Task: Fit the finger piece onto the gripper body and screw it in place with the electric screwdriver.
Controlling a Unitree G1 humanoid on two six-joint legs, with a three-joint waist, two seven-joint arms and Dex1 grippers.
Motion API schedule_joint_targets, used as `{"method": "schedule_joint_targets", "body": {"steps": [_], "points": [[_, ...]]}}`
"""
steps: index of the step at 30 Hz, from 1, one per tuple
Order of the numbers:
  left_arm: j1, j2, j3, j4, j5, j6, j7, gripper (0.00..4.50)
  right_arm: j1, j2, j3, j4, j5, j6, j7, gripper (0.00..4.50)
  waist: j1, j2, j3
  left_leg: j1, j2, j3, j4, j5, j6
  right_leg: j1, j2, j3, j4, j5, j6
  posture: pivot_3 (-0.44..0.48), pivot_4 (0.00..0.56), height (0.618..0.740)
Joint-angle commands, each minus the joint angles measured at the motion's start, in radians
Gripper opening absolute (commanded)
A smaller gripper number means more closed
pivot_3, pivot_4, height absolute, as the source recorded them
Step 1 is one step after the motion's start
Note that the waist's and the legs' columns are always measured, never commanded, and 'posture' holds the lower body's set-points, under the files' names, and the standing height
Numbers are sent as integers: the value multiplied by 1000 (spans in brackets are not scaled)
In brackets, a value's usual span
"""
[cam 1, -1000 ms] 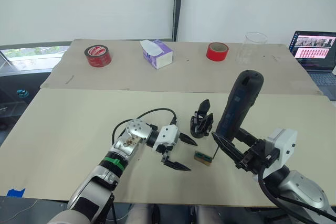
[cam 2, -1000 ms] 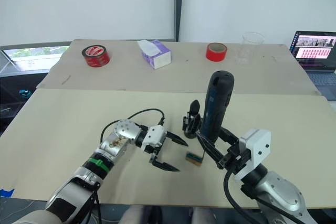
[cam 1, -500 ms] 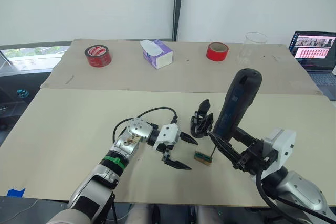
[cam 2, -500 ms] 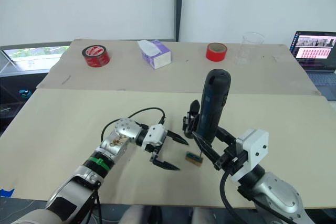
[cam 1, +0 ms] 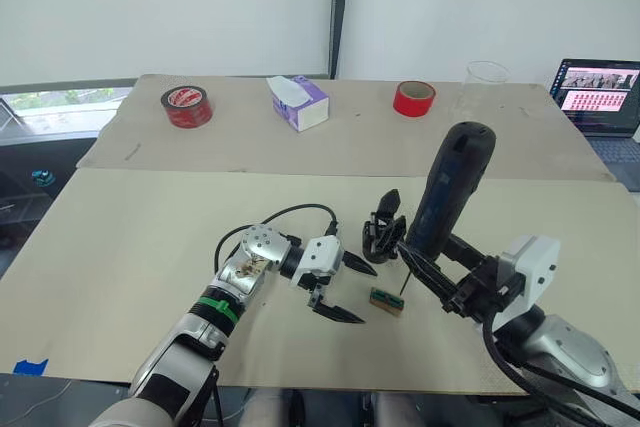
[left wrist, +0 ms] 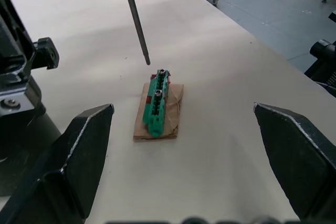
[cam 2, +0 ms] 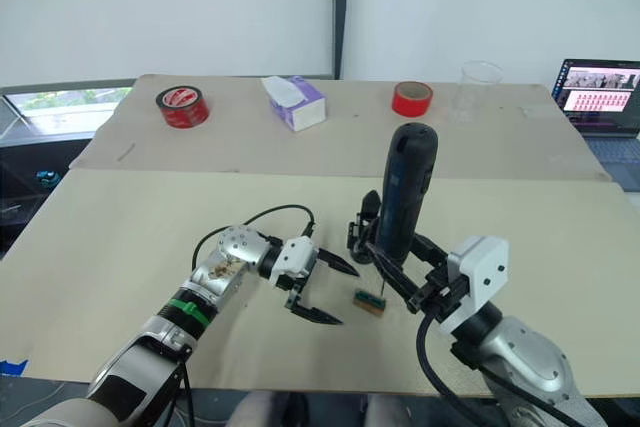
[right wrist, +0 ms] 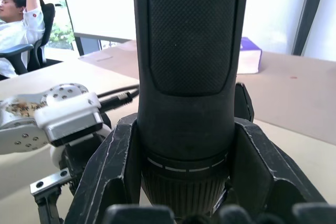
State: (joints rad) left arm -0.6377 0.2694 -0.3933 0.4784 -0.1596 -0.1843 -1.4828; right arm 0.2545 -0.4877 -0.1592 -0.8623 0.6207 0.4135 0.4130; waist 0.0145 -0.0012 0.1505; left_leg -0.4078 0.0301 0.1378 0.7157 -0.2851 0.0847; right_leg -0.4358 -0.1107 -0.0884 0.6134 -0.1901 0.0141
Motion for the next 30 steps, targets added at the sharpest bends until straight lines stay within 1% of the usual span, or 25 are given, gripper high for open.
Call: {"method": "schedule_joint_targets", "body": {"steps": [1, 17, 30], "points": [[-15, -3, 14, -24, -12, -3, -2, 4500, -10, 1, -5, -24, -4, -31, 10, 1904, -1, 0, 0, 0, 0, 0, 0, 0, 0, 0, 0, 0, 0, 0, 0, 0, 150, 740], [-14, -2, 15, -20, -11, -10, -3, 4500, -1, -23, -46, -63, 46, -12, 8, 1904, -1, 0, 0, 0, 0, 0, 0, 0, 0, 0, 0, 0, 0, 0, 0, 0, 150, 740], [-15, -4, 14, -25, -11, -7, 0, 4500, 8, -17, -19, -36, 23, -32, 21, 1904, -1, 0, 0, 0, 0, 0, 0, 0, 0, 0, 0, 0, 0, 0, 0, 0, 150, 740]]}}
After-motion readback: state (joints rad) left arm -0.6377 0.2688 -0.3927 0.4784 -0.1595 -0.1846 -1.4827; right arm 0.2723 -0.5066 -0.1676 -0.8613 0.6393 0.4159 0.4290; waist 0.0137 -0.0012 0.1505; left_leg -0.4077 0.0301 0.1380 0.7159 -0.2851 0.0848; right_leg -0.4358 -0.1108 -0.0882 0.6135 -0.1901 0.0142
